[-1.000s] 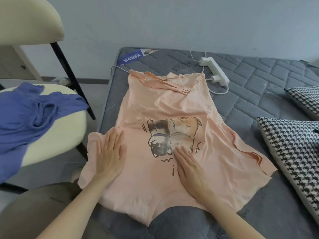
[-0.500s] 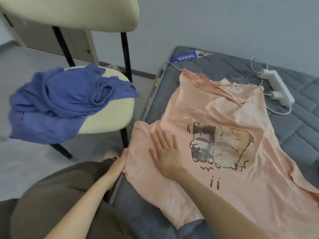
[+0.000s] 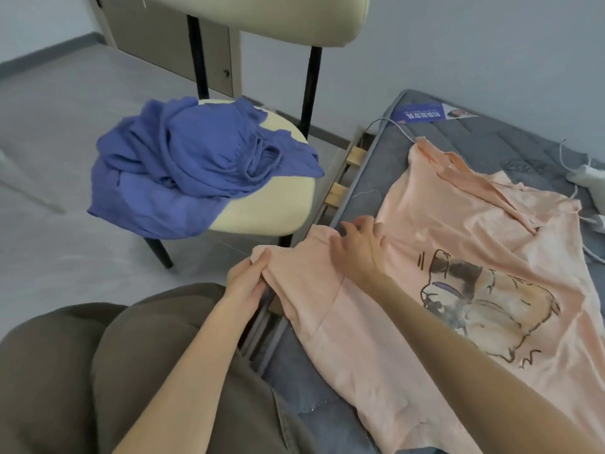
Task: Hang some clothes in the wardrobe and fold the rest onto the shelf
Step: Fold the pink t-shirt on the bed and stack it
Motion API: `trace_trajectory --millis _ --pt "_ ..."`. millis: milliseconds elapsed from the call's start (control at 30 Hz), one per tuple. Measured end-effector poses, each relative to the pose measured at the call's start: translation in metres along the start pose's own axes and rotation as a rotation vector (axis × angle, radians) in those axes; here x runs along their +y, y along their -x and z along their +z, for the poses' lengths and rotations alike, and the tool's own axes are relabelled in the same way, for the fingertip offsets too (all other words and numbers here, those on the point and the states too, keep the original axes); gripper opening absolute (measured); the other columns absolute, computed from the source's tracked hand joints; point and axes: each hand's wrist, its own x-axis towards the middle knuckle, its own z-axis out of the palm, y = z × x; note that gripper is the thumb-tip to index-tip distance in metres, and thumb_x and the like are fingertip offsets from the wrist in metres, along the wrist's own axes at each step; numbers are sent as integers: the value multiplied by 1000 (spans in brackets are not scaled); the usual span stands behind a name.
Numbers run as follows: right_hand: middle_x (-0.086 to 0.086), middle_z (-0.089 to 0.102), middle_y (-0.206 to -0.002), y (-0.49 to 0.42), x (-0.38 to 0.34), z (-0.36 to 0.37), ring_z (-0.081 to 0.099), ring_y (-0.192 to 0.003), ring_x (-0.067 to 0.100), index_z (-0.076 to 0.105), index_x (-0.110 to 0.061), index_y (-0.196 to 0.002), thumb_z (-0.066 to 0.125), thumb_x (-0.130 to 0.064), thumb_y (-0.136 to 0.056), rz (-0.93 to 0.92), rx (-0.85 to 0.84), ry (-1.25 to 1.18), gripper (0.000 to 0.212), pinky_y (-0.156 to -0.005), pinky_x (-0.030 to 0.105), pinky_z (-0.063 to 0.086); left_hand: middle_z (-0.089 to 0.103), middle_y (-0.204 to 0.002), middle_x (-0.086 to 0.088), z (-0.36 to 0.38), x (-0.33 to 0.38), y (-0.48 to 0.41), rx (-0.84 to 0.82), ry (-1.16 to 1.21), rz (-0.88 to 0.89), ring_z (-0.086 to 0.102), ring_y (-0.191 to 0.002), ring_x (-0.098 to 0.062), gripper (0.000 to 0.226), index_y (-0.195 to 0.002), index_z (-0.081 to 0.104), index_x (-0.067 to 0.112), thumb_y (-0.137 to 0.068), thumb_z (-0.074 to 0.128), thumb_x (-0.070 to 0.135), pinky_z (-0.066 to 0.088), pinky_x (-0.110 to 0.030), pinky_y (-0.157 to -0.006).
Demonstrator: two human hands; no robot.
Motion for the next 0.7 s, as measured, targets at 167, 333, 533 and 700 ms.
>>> trace_trajectory --millis 167,333,533,700 --pt "7 64 -105 -35 -22 -15 59 -92 29 65 -11 -100 43 -18 -94 -20 -158 -7 24 -76 34 42 61 -123 -20 -5 5 1 74 5 103 60 -110 -28 35 -124 55 -7 -91 59 1 52 -33 -86" --pt "8 69 -81 -42 -28 -22 63 -83 25 58 -8 -97 41 -12 -96 75 -186 -343 18 -81 34 50 64 -119 -16 -8 10 2 65 95 114 62 -100 -20 33 -122 57 -6 -90 61 1 56 -22 -73" --pt "5 62 -73 -37 -29 -23 57 -79 21 68 -4 -81 53 -2 -82 131 -398 -509 15 -80 32 48 73 -97 -8 -3 17 12 -119 300 -2 69 -87 -13 17 -106 64 4 -92 60 12 57 -25 -73" --pt "6 64 -84 -33 -23 -41 57 -83 20 69 4 -91 57 -7 -87 48 -343 -573 17 -78 32 47 73 -85 -1 6 27 27 -253 333 40 69 -77 -10 6 -95 64 12 -91 60 12 57 -23 -70"
